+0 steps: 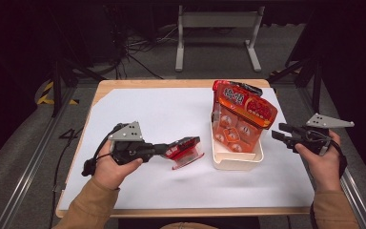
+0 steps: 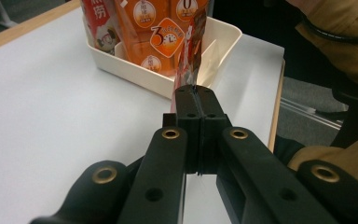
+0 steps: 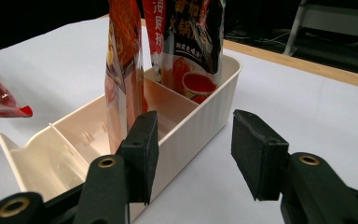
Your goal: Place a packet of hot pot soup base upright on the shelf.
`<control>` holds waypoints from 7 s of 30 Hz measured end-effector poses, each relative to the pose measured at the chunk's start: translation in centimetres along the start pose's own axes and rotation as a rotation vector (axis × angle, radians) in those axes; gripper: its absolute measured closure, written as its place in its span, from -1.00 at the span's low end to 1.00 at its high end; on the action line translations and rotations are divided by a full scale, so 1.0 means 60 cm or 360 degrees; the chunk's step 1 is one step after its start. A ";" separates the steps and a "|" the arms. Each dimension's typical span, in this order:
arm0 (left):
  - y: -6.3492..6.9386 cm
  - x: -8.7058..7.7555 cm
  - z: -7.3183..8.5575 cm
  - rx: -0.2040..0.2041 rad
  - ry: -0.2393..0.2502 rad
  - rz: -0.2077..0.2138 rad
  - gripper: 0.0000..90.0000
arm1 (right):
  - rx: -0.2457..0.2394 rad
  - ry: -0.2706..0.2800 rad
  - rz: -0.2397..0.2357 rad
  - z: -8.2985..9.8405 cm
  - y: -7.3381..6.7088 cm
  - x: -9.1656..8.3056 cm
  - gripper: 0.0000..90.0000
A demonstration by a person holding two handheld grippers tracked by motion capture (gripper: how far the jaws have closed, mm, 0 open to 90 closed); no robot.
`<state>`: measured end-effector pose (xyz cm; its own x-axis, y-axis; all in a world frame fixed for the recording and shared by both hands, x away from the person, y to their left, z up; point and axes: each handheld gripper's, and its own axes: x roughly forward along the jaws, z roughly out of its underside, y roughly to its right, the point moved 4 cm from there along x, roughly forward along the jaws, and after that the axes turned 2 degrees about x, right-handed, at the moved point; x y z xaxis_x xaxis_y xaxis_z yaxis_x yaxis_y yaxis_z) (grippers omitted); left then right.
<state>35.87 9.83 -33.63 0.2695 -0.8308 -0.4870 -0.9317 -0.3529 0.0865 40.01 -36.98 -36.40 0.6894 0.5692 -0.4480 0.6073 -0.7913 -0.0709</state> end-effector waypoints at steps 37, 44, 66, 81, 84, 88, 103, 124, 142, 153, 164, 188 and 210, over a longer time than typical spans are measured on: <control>-0.006 0.028 -0.093 0.0227 0.0017 0.0112 1.00 | 0.0044 -0.0022 0.0016 0.015 0.013 -0.002 0.13; -0.001 0.041 -0.113 0.0260 0.0037 0.0113 1.00 | 0.0052 -0.0037 0.0005 0.017 0.014 0.002 0.13; 0.015 0.087 -0.160 0.0357 0.0101 0.0173 1.00 | 0.0061 -0.0053 -0.0010 0.021 0.018 0.004 0.13; 0.017 0.118 -0.174 0.0406 0.0128 0.0223 1.00 | 0.0077 -0.0053 -0.0016 0.023 0.021 0.004 0.12; 0.016 0.124 -0.175 0.0422 0.0133 0.0236 1.00 | 0.0075 -0.0055 -0.0016 0.023 0.022 0.004 0.12; 0.016 0.133 -0.177 0.0437 0.0147 0.0246 1.00 | 0.0083 -0.0056 -0.0008 0.025 0.026 0.004 0.12; 0.027 0.172 -0.175 0.0458 0.0099 0.0272 1.00 | 0.0076 -0.0065 -0.0032 0.027 0.024 0.008 0.12; 0.027 0.239 -0.155 0.0440 0.0085 0.0365 1.00 | 0.0086 -0.0061 -0.0028 0.028 0.027 0.006 0.12; 0.004 0.270 -0.121 0.0299 0.0005 0.0372 0.93 | 0.0088 -0.0065 -0.0028 0.029 0.028 0.007 0.11; -0.005 0.251 -0.115 0.0216 0.0093 0.0344 0.15 | 0.0089 -0.0068 -0.0035 0.028 0.026 0.013 0.09; -0.017 0.179 -0.109 0.0160 0.0165 0.0231 0.00 | 0.0063 -0.0057 -0.0061 0.014 0.023 0.027 0.06; -0.065 0.019 -0.037 0.0048 0.0210 -0.0199 -0.54 | 0.0047 -0.0059 -0.0058 0.018 0.016 0.031 -0.13; -0.108 0.003 0.119 -0.0127 0.0196 -0.0446 -0.78 | -0.0002 0.0060 -0.0044 0.024 0.017 0.031 -0.17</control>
<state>40.23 15.06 -40.45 0.5450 -0.7405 -0.3933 -0.7961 -0.6042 0.0343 41.35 -37.02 -38.58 0.6865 0.5990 -0.4121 0.6270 -0.7748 -0.0817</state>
